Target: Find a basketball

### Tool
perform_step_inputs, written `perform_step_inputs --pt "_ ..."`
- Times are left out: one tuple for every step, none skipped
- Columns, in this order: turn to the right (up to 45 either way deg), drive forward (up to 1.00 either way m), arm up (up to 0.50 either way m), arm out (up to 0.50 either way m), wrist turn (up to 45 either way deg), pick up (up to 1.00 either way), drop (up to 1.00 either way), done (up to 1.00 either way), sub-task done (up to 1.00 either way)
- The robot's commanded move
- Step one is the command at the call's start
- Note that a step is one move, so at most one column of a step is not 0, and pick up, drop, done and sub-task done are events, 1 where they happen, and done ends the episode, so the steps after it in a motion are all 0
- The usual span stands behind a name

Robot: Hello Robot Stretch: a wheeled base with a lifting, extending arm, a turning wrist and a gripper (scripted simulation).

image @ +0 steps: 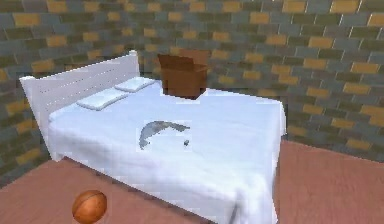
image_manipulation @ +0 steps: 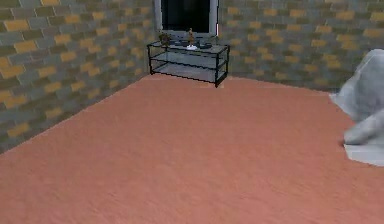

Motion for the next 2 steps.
perform_step_inputs --pt "-33.0 0.0 0.0 0.0 0.0 0.0 0.0 0.0 0.0" --pt "0.0 0.0 0.0 0.0 0.0 0.0 0.0 1.0 0.0"
